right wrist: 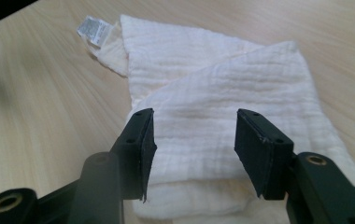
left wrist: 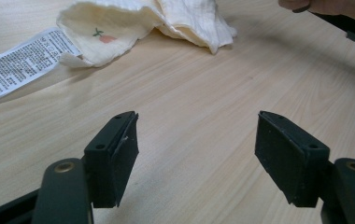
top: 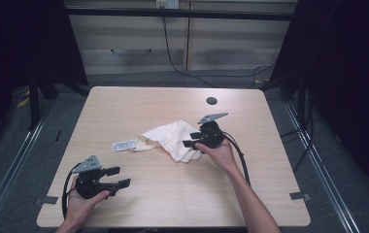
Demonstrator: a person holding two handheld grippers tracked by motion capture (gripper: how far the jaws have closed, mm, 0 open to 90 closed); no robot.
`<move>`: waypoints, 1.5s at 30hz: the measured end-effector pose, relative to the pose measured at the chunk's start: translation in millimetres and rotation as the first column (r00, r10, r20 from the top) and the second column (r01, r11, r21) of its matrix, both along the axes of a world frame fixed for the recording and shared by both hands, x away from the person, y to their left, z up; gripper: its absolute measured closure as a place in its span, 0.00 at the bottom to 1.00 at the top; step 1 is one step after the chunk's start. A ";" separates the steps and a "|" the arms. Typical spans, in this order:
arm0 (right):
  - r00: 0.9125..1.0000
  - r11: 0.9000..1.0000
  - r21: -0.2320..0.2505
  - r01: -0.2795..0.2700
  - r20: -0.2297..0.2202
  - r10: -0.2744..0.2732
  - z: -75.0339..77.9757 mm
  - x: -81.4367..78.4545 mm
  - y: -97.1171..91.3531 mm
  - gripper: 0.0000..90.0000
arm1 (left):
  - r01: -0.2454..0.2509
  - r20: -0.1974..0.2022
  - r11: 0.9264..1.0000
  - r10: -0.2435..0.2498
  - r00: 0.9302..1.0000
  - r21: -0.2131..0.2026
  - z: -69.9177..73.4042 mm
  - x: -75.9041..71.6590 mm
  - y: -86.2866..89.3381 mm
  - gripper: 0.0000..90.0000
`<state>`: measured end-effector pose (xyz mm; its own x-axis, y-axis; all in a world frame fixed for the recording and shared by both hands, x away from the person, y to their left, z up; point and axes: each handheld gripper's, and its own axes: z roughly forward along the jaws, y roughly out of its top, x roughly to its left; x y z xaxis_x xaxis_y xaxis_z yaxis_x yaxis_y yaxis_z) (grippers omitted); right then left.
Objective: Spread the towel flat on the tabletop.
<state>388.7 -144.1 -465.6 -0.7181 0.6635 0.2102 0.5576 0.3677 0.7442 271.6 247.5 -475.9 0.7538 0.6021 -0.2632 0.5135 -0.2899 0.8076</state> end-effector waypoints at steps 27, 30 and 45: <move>0.996 0.989 -0.133 -0.057 -0.072 0.047 -31.8 2.8 12.5 0.91 | -0.008 -0.009 1.000 0.008 1.000 -0.002 -1.6 1.3 1.1 0.31; 0.996 0.995 -0.086 -0.048 -0.081 0.041 -34.7 -3.9 7.8 0.91 | -0.004 -0.027 1.000 0.003 1.000 -0.021 -1.3 1.5 0.9 0.33; 0.994 0.992 -0.086 -0.093 -0.065 0.087 -34.3 -48.5 4.7 0.91 | -0.009 -0.008 1.000 0.009 1.000 0.008 -1.4 1.2 0.7 0.33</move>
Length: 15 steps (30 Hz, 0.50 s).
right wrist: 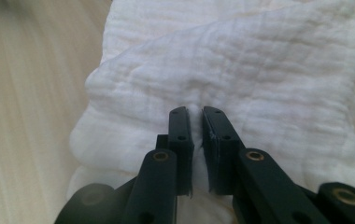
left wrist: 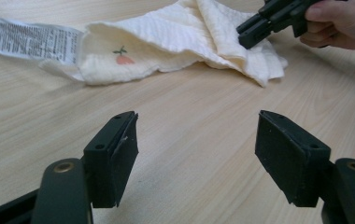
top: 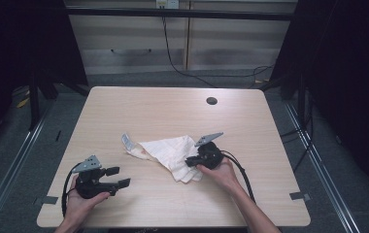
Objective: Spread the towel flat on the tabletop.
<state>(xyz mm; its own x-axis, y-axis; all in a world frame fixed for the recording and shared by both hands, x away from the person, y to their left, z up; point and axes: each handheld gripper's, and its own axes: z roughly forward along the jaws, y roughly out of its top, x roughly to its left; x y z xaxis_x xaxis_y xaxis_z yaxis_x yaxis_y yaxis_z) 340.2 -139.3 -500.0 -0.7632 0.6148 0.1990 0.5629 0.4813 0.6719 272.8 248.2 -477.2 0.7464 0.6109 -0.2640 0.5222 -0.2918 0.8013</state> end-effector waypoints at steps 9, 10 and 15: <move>1.000 1.000 -0.007 -0.016 0.010 0.017 1.3 -24.6 1.7 0.86 | 0.005 -0.002 1.000 -0.005 1.000 -0.004 -0.1 -0.9 -1.4 0.33; 1.000 1.000 0.000 -0.021 0.007 0.021 1.4 -25.0 2.3 0.81 | 0.006 -0.001 1.000 -0.006 1.000 -0.002 0.0 -0.8 -1.0 0.33; 0.998 0.999 0.008 -0.050 0.036 0.049 7.1 -27.4 4.3 0.64 | 0.004 0.001 1.000 -0.004 1.000 -0.009 0.5 -1.1 0.2 0.33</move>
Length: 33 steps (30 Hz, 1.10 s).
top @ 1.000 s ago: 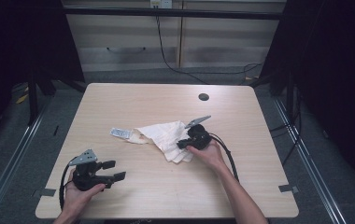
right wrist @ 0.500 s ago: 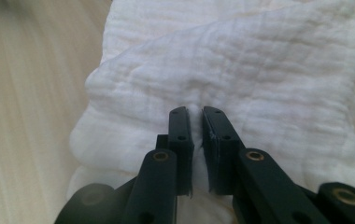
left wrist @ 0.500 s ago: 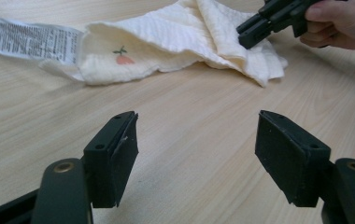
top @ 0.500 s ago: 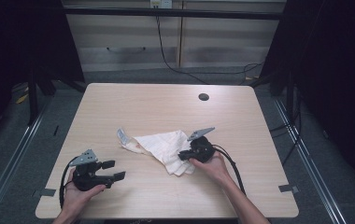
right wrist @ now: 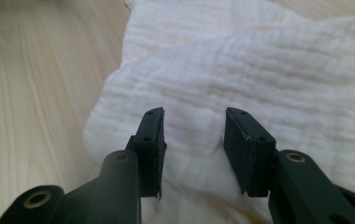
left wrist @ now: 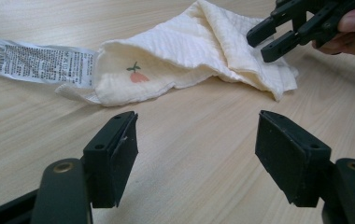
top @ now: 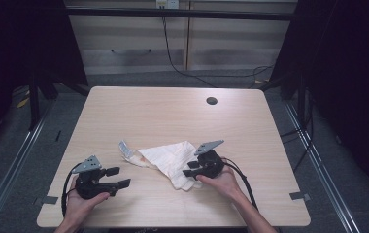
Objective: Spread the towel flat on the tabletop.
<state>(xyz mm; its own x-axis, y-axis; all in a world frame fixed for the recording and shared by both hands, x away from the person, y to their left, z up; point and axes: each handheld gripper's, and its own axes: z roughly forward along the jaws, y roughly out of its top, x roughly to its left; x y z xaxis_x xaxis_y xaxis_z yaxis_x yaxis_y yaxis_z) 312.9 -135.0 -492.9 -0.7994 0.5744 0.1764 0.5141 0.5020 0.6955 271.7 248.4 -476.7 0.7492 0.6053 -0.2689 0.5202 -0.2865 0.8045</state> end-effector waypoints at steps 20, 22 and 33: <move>0.974 0.974 -0.037 -0.222 0.029 0.223 -0.3 -27.7 35.7 0.72 | 0.010 0.005 1.000 -0.010 1.000 0.003 -0.4 0.1 0.4 0.32; 0.971 0.971 -0.052 -0.234 0.039 0.236 -3.7 -28.6 38.5 0.69 | 0.010 0.006 1.000 -0.010 1.000 0.002 -0.2 -0.1 0.5 0.32; 0.980 0.981 -0.036 -0.190 0.055 0.192 -6.3 -24.0 33.9 0.94 | 0.012 0.009 1.000 -0.012 1.000 0.009 -0.2 -0.6 -0.1 0.32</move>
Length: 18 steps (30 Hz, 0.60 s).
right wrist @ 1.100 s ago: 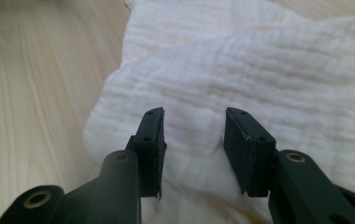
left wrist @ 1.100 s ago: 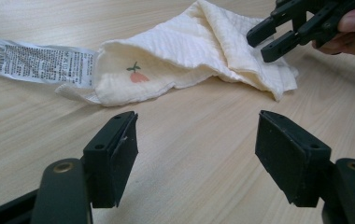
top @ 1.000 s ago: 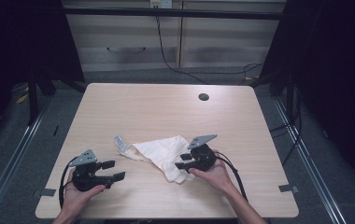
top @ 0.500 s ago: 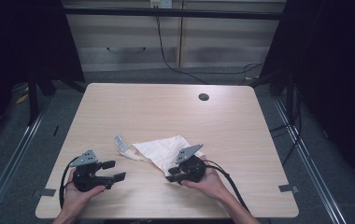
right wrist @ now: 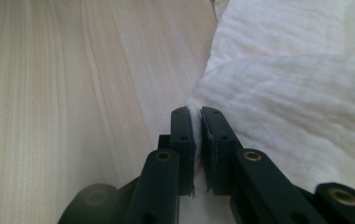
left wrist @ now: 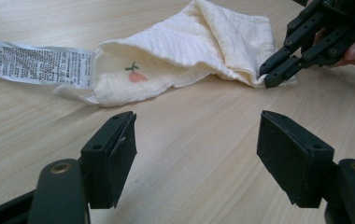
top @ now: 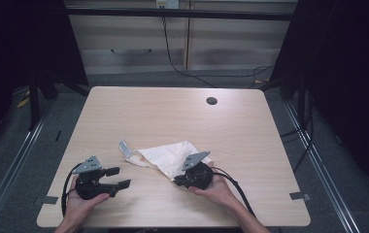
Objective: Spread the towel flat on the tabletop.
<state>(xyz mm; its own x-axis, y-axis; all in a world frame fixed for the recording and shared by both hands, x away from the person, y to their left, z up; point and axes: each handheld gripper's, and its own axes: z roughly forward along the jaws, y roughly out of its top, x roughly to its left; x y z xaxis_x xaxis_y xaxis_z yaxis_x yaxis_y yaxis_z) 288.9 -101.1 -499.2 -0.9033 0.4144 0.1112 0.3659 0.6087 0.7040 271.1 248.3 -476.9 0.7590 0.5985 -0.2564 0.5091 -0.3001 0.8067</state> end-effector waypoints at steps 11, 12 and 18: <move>1.000 0.995 0.102 0.022 -0.024 -0.019 23.6 4.9 -11.8 0.96 | -0.003 -0.002 1.000 0.003 1.000 -0.004 -0.2 0.1 0.7 0.32; 0.999 0.993 0.118 0.028 -0.022 -0.025 30.2 5.9 -15.1 0.97 | -0.003 -0.003 1.000 0.003 1.000 -0.004 -0.4 0.5 0.6 0.32; 0.997 0.977 0.207 0.061 0.028 -0.068 64.7 11.3 -30.9 0.97 | 0.000 -0.005 1.000 0.000 1.000 0.006 -1.4 0.8 -1.7 0.32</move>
